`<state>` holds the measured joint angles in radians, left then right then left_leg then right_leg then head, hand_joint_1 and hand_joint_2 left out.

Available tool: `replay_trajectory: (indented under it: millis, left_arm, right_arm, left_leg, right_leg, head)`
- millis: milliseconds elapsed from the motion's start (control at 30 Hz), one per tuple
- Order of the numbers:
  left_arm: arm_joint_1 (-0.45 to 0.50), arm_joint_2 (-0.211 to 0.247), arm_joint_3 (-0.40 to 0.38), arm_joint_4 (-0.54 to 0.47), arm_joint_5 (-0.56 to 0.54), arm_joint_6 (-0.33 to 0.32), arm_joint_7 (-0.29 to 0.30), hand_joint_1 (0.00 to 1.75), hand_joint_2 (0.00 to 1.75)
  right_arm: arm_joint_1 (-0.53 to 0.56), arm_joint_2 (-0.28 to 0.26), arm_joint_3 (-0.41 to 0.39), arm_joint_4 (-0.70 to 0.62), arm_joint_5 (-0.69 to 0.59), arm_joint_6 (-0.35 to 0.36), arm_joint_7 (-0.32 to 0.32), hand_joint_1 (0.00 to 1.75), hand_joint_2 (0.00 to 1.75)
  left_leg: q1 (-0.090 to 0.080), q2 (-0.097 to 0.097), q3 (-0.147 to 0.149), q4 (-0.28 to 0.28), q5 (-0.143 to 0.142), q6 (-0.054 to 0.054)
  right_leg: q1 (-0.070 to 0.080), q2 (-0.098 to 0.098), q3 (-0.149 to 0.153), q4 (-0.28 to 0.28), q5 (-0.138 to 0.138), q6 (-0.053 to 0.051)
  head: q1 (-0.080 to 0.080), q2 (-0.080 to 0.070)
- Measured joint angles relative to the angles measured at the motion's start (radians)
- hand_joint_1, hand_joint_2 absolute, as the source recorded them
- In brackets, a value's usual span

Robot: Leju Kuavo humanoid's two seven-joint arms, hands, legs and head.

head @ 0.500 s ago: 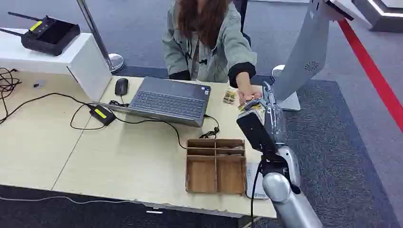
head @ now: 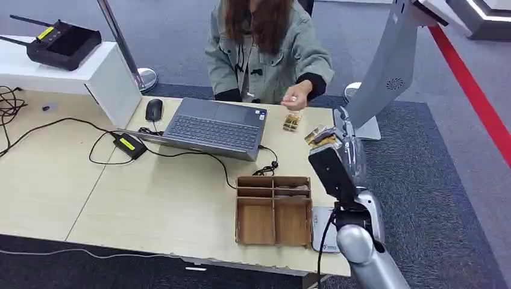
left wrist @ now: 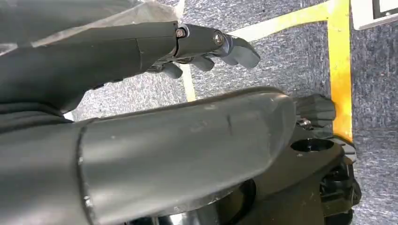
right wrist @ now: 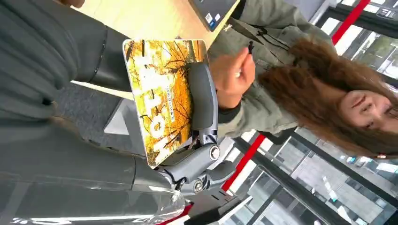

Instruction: Pass the card to the sensor for recognition and then transmit it.

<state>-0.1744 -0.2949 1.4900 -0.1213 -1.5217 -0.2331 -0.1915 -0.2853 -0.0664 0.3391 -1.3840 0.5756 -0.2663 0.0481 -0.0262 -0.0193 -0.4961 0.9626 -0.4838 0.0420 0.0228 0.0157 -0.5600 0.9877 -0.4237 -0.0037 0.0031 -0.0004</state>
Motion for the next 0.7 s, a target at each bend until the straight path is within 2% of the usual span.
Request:
replay_trajectory:
  millis: [333, 500, 700]
  left_arm:
    - [0.000, 0.000, 0.000, 0.000, 0.005, 0.008, -0.007, 0.00, 0.00]
    - [0.001, 0.000, 0.006, 0.000, 0.018, 0.018, -0.021, 0.00, 0.00]
    - [0.000, 0.000, 0.017, 0.000, 0.040, 0.019, -0.031, 0.00, 0.00]
  right_arm:
    - [0.033, -0.011, -0.018, -0.051, -0.034, -0.010, -0.010, 1.75, 1.75]
    - [0.140, -0.040, -0.081, -0.106, -0.069, -0.006, -0.024, 1.75, 1.75]
    - [0.251, -0.048, -0.165, -0.060, -0.015, -0.026, -0.098, 1.75, 1.75]
  left_leg:
    - [0.000, 0.000, 0.001, 0.000, 0.000, 0.000]
    - [0.000, -0.001, 0.000, 0.000, -0.001, 0.001]
    - [0.000, -0.001, 0.000, 0.000, -0.001, 0.001]
  right_leg:
    - [0.000, 0.000, 0.000, 0.000, 0.000, 0.000]
    - [0.000, 0.000, 0.000, 0.000, -0.001, 0.000]
    - [0.000, 0.000, 0.000, -0.001, -0.001, 0.000]
  head:
    - [0.000, 0.000]
    - [0.000, 0.000]
    - [0.000, 0.000]
